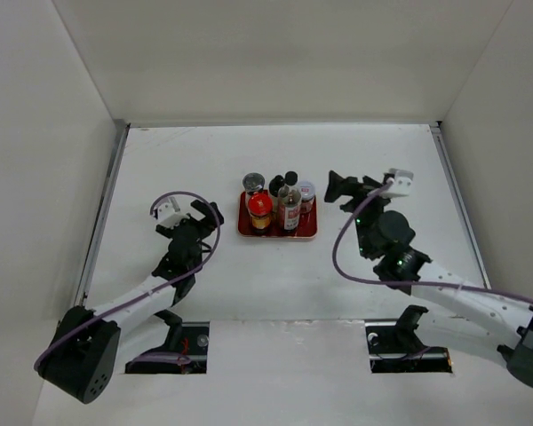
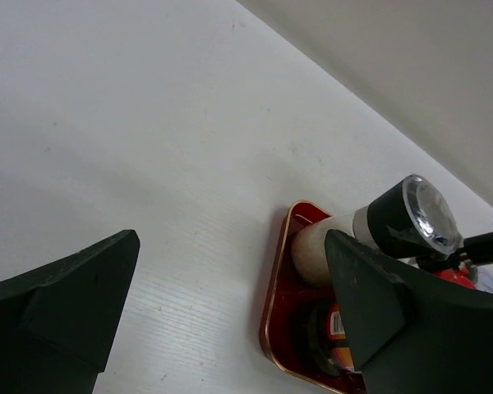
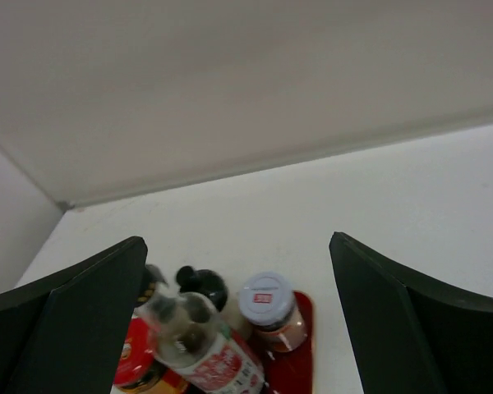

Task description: Organize the condiment bottles

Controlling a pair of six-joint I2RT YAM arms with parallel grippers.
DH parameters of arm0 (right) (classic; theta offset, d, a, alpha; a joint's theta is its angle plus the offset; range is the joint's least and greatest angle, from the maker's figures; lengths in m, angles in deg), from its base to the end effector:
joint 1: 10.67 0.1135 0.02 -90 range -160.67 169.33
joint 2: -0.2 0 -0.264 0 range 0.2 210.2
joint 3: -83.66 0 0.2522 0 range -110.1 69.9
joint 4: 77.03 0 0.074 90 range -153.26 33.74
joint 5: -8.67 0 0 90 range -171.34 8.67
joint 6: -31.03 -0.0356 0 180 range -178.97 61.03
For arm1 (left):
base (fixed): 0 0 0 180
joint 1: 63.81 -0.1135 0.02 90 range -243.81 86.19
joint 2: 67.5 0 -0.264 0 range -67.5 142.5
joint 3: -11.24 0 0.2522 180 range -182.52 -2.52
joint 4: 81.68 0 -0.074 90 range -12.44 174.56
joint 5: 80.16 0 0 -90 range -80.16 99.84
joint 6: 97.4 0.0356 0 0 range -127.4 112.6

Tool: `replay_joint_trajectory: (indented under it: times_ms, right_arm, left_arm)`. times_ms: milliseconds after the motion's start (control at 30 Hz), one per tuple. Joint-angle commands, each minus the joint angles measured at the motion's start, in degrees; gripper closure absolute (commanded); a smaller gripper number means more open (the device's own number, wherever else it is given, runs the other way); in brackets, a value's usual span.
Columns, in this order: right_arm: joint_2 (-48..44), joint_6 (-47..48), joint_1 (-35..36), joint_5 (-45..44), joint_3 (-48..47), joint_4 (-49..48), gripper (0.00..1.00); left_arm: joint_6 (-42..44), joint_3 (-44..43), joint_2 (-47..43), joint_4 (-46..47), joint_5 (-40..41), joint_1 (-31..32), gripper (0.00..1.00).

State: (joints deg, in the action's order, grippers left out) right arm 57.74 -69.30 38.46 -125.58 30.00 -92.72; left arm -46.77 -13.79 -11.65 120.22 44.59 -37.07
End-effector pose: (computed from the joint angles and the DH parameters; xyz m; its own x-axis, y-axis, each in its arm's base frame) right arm 0.1675 0.1556 0.3396 0.1148 0.3289 -0.9374 -0.1172 0.9415 0.3160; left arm 0.1792 -0.0675 0.1868 -0.0226 -0.5722 -0.8198 -0.1908 0.8074 -0.5583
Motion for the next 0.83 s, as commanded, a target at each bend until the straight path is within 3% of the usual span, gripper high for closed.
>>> replay_joint_trajectory:
  times_ms: [0, 133, 333, 533, 800]
  right_arm:
    - [-5.48, -9.16, -3.36, -5.32, 9.45, -1.58, 0.00]
    - [-7.88, -17.95, -7.15, -4.27, 17.03, 3.51, 0.00]
    - [-3.06, -29.57, -11.55, 3.02, 18.72, 10.73, 0.00]
    - [-2.78, -30.28, -12.08, 5.14, 19.77, 10.12, 0.00]
    - [-1.99, -28.96, -11.29, 5.40, 19.60, 8.45, 0.00]
  left_arm:
    - [-2.19, -4.81, 2.15, -3.73, -2.13, -1.38, 0.00]
    - [-2.20, -8.85, 1.89, -10.67, -2.75, -1.83, 0.00]
    - [-1.58, -16.59, 0.32, -25.53, -3.19, -2.35, 0.00]
    - [-1.49, -18.70, -3.73, -32.40, -2.84, -2.01, 0.00]
    - [-1.76, -18.18, -3.82, -31.62, -2.75, 0.45, 0.00]
